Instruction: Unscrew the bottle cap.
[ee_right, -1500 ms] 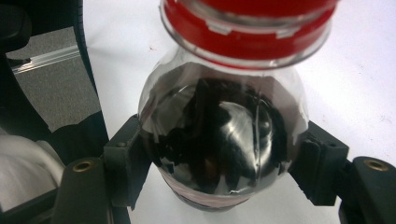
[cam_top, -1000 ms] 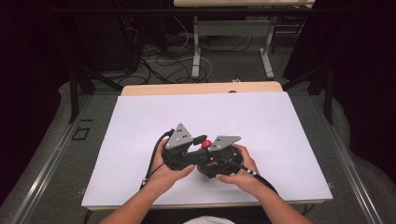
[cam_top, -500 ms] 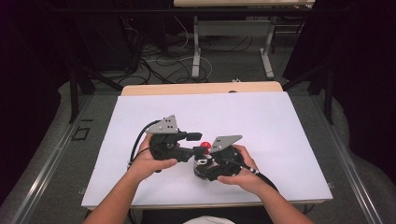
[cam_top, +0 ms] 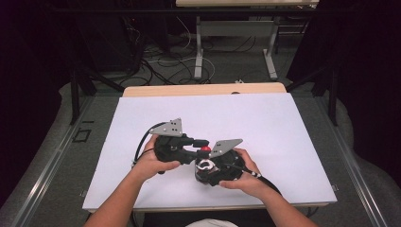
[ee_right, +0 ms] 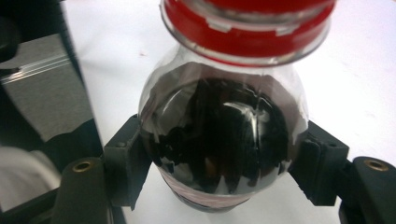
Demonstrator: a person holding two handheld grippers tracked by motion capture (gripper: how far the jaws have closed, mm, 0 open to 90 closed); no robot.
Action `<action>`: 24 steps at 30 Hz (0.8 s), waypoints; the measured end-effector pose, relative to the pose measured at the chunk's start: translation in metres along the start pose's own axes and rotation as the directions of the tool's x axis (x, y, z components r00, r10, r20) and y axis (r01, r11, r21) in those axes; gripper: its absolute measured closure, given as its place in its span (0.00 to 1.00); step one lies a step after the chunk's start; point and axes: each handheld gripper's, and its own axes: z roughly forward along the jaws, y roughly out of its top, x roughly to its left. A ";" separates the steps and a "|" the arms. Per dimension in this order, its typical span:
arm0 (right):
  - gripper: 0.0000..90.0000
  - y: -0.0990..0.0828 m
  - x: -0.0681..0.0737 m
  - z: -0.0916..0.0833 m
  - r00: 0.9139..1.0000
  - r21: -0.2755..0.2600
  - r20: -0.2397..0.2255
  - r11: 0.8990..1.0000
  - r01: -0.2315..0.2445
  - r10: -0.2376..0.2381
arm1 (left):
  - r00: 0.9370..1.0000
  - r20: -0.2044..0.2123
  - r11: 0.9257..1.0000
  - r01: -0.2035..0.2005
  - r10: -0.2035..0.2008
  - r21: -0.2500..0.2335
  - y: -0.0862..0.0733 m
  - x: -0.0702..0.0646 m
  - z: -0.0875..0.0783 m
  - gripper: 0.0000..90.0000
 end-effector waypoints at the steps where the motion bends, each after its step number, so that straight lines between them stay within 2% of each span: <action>1: 0.33 0.000 -0.001 0.000 1.000 0.000 0.007 1.000 -0.003 0.003 | 0.999 -0.045 1.000 0.004 -0.005 -0.007 0.000 -0.004 0.002 0.69; 2: 0.33 -0.001 -0.001 0.001 0.999 -0.007 0.035 1.000 -0.010 0.010 | 0.995 -0.101 1.000 -0.005 0.004 -0.007 0.000 -0.009 0.004 0.69; 3: 0.33 -0.001 -0.002 0.002 0.998 0.002 0.064 1.000 -0.026 0.025 | 0.988 -0.156 1.000 -0.003 0.001 -0.010 0.000 -0.015 0.006 0.69; 4: 0.33 -0.001 -0.002 0.002 0.998 0.002 0.064 1.000 -0.026 0.025 | 0.978 -0.208 1.000 0.004 -0.007 -0.017 -0.001 -0.021 0.009 0.69; 5: 0.33 -0.001 -0.003 0.002 0.995 0.009 0.093 1.000 -0.029 0.028 | 0.964 -0.265 0.999 0.021 -0.029 -0.033 -0.001 -0.028 0.013 0.69; 7: 0.33 -0.002 -0.003 0.002 0.994 0.011 0.111 1.000 -0.023 0.022 | 0.935 -0.353 0.998 0.035 -0.048 -0.045 -0.002 -0.040 0.019 0.69; 8: 0.33 -0.002 -0.003 0.002 0.994 0.009 0.111 1.000 -0.021 0.020 | 0.923 -0.380 0.998 0.038 -0.056 -0.054 -0.002 -0.044 0.020 0.69; 9: 0.33 -0.002 -0.004 0.002 0.994 -0.004 0.108 1.000 -0.025 0.025 | 0.918 -0.390 0.997 0.046 -0.068 -0.064 -0.002 -0.046 0.021 0.69; 10: 0.33 -0.002 -0.005 0.001 0.995 -0.002 0.093 1.000 -0.029 0.029 | 0.919 -0.387 0.996 0.054 -0.076 -0.067 -0.002 -0.045 0.021 0.69; 12: 0.33 -0.002 -0.005 0.000 0.996 0.004 0.081 1.000 -0.029 0.028 | 0.929 -0.362 0.996 0.053 -0.076 -0.072 -0.001 -0.042 0.019 0.68; 13: 0.33 -0.002 -0.005 -0.001 0.997 -0.003 0.079 1.000 -0.024 0.024 | 0.934 -0.351 0.997 0.043 -0.063 -0.064 0.000 -0.040 0.017 0.62; 14: 0.33 -0.002 -0.005 -0.001 0.997 -0.003 0.079 1.000 -0.024 0.024 | 0.943 -0.328 0.998 0.044 -0.058 -0.048 0.001 -0.037 0.014 0.62; 16: 0.33 -0.001 -0.005 -0.003 0.998 0.006 0.056 1.000 -0.024 0.024 | 0.967 -0.247 0.998 0.054 -0.061 -0.033 0.002 -0.029 0.007 0.58; 17: 0.33 -0.001 -0.005 -0.003 0.998 -0.007 0.054 1.000 -0.018 0.019 | 0.976 -0.212 0.998 0.050 -0.056 -0.033 0.003 -0.025 0.003 0.57; 19: 0.33 -0.001 -0.005 -0.004 1.000 -0.005 0.026 1.000 -0.017 0.017 | 0.995 -0.097 0.999 0.035 -0.035 -0.002 0.004 -0.013 -0.005 0.55; 20: 0.33 0.000 -0.005 -0.004 1.000 0.000 0.003 1.000 -0.011 0.011 | 0.998 -0.051 0.999 0.045 -0.045 -0.004 0.003 -0.010 -0.007 0.53; 21: 0.33 0.000 -0.004 -0.004 1.000 -0.010 0.009 1.000 -0.006 0.006 | 0.999 -0.019 0.999 0.034 -0.034 -0.008 0.003 -0.006 -0.009 0.53; 24: 0.33 0.001 -0.001 -0.004 1.000 0.001 -0.024 1.000 0.006 -0.006 | 0.997 0.074 1.000 0.004 -0.005 0.020 0.003 0.002 -0.010 0.52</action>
